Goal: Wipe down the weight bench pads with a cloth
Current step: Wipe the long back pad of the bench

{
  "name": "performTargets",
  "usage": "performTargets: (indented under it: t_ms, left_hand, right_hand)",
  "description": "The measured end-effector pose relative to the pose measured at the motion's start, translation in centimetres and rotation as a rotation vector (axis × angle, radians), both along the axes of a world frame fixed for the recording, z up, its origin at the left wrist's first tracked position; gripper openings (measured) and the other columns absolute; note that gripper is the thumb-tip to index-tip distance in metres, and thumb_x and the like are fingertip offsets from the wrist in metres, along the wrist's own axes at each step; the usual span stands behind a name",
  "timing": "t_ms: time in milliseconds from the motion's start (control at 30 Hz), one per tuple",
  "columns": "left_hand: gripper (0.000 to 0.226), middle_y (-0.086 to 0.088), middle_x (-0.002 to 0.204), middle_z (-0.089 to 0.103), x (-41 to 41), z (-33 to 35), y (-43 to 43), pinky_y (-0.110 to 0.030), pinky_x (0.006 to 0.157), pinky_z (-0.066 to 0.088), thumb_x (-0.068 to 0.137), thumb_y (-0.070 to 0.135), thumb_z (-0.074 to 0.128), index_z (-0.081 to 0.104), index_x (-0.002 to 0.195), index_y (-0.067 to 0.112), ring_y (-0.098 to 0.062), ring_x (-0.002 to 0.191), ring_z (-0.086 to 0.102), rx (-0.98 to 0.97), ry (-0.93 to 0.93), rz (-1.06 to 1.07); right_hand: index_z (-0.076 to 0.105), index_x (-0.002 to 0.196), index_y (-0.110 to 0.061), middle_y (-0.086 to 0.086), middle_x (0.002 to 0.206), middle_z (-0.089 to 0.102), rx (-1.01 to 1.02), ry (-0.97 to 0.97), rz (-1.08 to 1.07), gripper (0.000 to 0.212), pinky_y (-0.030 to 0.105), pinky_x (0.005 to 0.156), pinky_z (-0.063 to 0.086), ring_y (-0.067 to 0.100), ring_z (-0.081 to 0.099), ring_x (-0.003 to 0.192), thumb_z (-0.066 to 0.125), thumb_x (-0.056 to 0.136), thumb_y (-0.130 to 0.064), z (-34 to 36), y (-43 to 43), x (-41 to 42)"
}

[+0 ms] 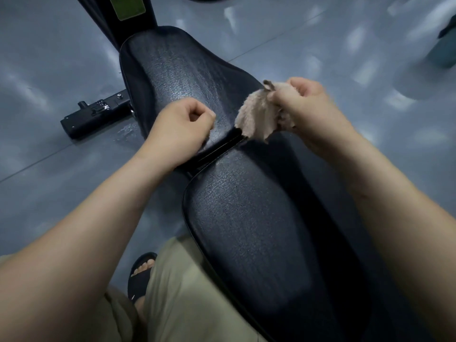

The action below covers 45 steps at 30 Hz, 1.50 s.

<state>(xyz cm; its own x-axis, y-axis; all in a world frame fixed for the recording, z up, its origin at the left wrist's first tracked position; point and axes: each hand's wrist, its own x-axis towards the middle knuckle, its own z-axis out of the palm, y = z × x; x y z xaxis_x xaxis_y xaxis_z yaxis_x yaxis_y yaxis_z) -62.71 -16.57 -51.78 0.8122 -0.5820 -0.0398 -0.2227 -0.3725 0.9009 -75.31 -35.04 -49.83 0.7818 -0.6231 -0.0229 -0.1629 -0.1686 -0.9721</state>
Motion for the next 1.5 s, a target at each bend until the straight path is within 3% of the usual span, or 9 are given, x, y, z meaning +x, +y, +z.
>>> performTargets:
  t_ms: [67, 133, 300, 400, 533, 767, 1067, 1300, 1500]
  left_hand:
    - [0.013, 0.002, 0.07, 0.072, -0.1, 0.0, 0.0, -0.018, 0.064, 0.054, 0.093, 0.03, 0.063, 0.069, 0.086, 0.02, -0.002, 0.058, 0.064, 0.093, -0.158, -0.007]
    - [0.012, 0.011, 0.067, 0.066, -0.2, 0.0, -0.1, -0.01, 0.058, 0.044, 0.094, 0.028, 0.063, 0.068, 0.085, 0.023, 0.006, 0.055, 0.057, 0.146, -0.254, -0.012]
    - [0.012, 0.008, 0.088, 0.066, -0.3, -0.5, -0.4, -0.019, 0.08, 0.036, 0.092, 0.025, 0.062, 0.073, 0.091, 0.02, -0.011, 0.089, 0.056, 0.237, -0.481, -0.127]
    - [0.021, 0.001, 0.102, 0.064, -0.3, -1.2, -0.2, -0.029, 0.099, 0.034, 0.089, 0.032, 0.056, 0.073, 0.094, 0.02, -0.023, 0.109, 0.051, 0.288, -0.566, -0.205]
    - [0.021, 0.004, 0.124, 0.055, -0.4, -1.9, 0.4, -0.042, 0.107, 0.029, 0.091, 0.032, 0.063, 0.069, 0.111, 0.029, -0.027, 0.129, 0.037, 0.381, -0.602, -0.132]
    - [0.03, 0.004, 0.133, 0.05, -0.1, -2.0, 0.6, -0.048, 0.111, 0.027, 0.091, 0.035, 0.064, 0.065, 0.121, 0.033, -0.029, 0.134, 0.033, 0.433, -0.616, -0.13]
    - [0.034, 0.002, 0.135, 0.046, -0.3, -2.5, 0.5, -0.047, 0.112, 0.026, 0.089, 0.037, 0.062, 0.062, 0.122, 0.031, -0.028, 0.134, 0.031, 0.432, -0.628, -0.123]
    - [0.036, 0.0, 0.136, 0.044, -0.6, -3.1, 0.5, -0.048, 0.112, 0.026, 0.089, 0.035, 0.064, 0.058, 0.124, 0.027, -0.03, 0.135, 0.03, 0.416, -0.646, -0.111]
    - [0.049, 0.002, 0.137, 0.041, -0.6, -3.7, 0.7, -0.046, 0.114, 0.022, 0.083, 0.046, 0.074, 0.056, 0.124, 0.027, -0.028, 0.136, 0.027, 0.396, -0.652, -0.136]
  right_hand:
    - [0.049, 0.077, -0.015, 0.005, 0.073, 0.043, -0.179, 0.009, -0.172, 0.019, 0.054, 0.062, 0.056, 0.018, 0.049, 0.069, 0.063, 0.076, -0.029, 0.2, -1.3, -1.0]
    - [0.047, 0.078, -0.017, -0.002, 0.068, 0.044, -0.468, 0.115, -0.26, 0.021, 0.04, 0.063, 0.048, 0.017, 0.047, 0.067, 0.062, 0.077, -0.032, -0.5, -2.2, -1.7]
    - [0.055, 0.089, -0.024, 0.0, 0.092, 0.055, -0.884, 0.334, 0.304, 0.037, 0.032, 0.084, 0.044, 0.021, 0.053, 0.089, 0.055, 0.085, -0.061, -4.9, -1.3, -2.8]
    - [0.057, 0.089, -0.023, 0.002, 0.107, 0.056, -0.969, 0.296, 0.259, 0.03, 0.041, 0.091, 0.045, 0.03, 0.054, 0.097, 0.05, 0.088, -0.052, -5.6, -2.0, -2.5]
    - [0.064, 0.104, -0.018, 0.004, 0.102, 0.066, -0.956, 0.232, 0.213, 0.023, 0.036, 0.089, 0.042, 0.031, 0.058, 0.094, 0.054, 0.086, -0.028, -5.6, -1.4, -2.0]
    - [0.075, 0.116, -0.021, -0.001, 0.113, 0.069, -0.97, 0.057, 0.419, 0.031, 0.037, 0.091, 0.048, 0.026, 0.064, 0.1, 0.057, 0.09, -0.017, -6.4, 0.5, -1.7]
    - [0.073, 0.107, -0.005, 0.018, 0.108, 0.072, -0.905, 0.303, -0.034, 0.027, 0.033, 0.089, 0.043, 0.037, 0.065, 0.104, 0.054, 0.088, -0.006, -6.6, -5.6, -2.8]
    - [0.075, 0.109, -0.005, 0.009, 0.126, 0.07, -0.944, 0.137, 0.223, 0.037, 0.024, 0.102, 0.042, 0.027, 0.063, 0.115, 0.047, 0.084, -0.012, -6.5, -1.0, -2.9]
    - [0.072, 0.111, -0.004, 0.014, 0.121, 0.071, -0.82, 0.335, -0.153, 0.034, 0.027, 0.101, 0.04, 0.032, 0.061, 0.118, 0.048, 0.087, -0.002, -6.9, -5.6, -5.1]
